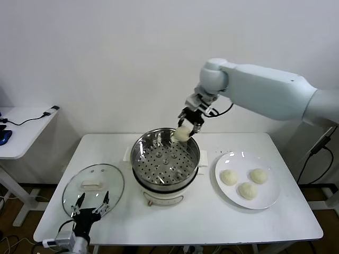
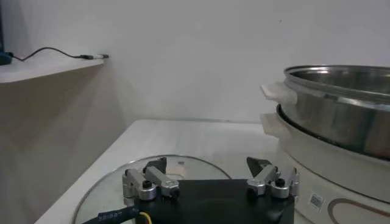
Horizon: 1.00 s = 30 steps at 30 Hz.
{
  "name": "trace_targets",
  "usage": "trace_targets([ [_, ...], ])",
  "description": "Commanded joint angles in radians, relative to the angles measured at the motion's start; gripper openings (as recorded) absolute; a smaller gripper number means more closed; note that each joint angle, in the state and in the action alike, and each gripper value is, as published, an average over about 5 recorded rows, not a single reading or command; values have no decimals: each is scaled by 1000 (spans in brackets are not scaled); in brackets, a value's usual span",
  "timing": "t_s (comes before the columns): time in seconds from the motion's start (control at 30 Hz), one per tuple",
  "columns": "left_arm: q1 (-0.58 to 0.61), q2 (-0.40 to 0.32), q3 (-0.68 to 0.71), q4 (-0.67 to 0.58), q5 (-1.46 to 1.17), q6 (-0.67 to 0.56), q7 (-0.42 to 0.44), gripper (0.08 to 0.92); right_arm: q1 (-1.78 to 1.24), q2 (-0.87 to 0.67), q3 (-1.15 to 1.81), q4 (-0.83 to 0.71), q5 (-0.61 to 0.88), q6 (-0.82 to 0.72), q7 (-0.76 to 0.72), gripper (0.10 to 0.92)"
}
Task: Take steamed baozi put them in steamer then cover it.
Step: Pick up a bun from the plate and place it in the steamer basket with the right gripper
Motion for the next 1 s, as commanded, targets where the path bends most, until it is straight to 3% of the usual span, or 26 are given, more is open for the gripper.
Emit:
trace_targets([
  [0.03, 0, 3, 2, 0, 4, 0, 1, 823, -120, 130, -2, -75, -301, 249, 48, 572],
  [0.27, -6, 3, 9, 10, 5, -2, 0, 823, -216, 174, 78, -248, -440, 286, 83, 577],
  [0.57, -13, 10, 9, 21, 4, -7, 0, 823, -284, 242, 156, -441, -492, 328, 127, 577],
  [0.83, -17, 16, 9, 25, -1, -9, -1, 823, -306, 273, 152, -480, -492, 335, 135, 579],
  [1.0, -16, 15, 8, 20, -3, -9, -2, 823, -300, 266, 142, -464, -446, 336, 162, 676],
])
